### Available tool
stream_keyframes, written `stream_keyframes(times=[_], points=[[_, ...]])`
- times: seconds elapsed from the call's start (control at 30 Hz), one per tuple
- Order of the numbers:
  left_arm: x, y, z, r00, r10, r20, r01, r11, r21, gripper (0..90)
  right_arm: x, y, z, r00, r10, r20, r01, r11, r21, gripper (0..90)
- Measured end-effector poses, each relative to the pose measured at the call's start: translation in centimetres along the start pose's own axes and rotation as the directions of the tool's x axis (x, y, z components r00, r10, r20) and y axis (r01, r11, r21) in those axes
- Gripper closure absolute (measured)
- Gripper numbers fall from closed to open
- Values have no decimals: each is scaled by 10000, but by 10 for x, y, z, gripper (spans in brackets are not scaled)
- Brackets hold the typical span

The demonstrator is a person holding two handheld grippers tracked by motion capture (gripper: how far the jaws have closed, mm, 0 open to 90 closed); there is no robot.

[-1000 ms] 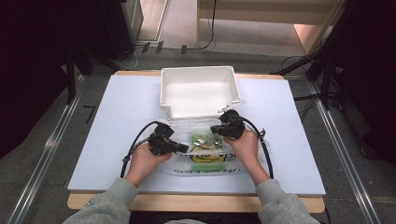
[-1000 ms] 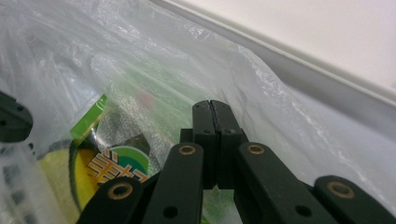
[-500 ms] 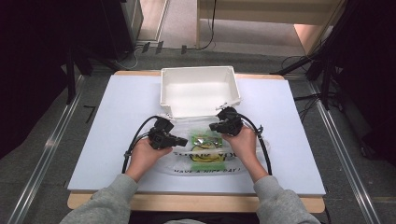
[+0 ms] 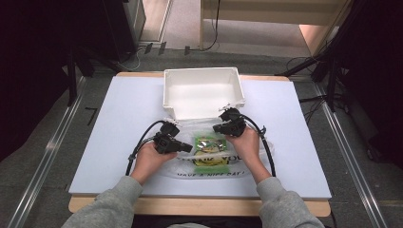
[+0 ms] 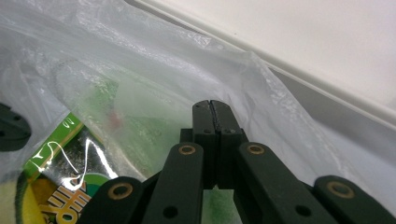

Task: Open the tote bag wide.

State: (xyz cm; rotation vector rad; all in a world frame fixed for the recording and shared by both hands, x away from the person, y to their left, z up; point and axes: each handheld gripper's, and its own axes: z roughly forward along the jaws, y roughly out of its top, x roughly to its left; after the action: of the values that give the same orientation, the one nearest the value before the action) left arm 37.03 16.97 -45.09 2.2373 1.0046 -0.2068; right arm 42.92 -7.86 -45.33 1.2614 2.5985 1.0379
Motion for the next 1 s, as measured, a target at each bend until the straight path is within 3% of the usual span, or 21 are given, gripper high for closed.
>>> stream_keyframes(times=[0.27,0.43,0.63,1.0], points=[[-13,-15,-3,9987,311,408,-315,9995,90,900,-4,-1,5,9999,107,121,-109,9998,151,900],[-20,-23,-5,9979,473,441,-478,9988,99,900,-5,-1,6,9997,139,191,-142,9998,160,900],[-22,-31,-3,9971,391,651,-406,9989,213,900,-7,-2,9,9995,204,255,-209,9996,180,900],[-37,-50,-4,9932,640,977,-682,9968,405,900,-7,-2,11,9988,225,432,-229,9997,81,900]])
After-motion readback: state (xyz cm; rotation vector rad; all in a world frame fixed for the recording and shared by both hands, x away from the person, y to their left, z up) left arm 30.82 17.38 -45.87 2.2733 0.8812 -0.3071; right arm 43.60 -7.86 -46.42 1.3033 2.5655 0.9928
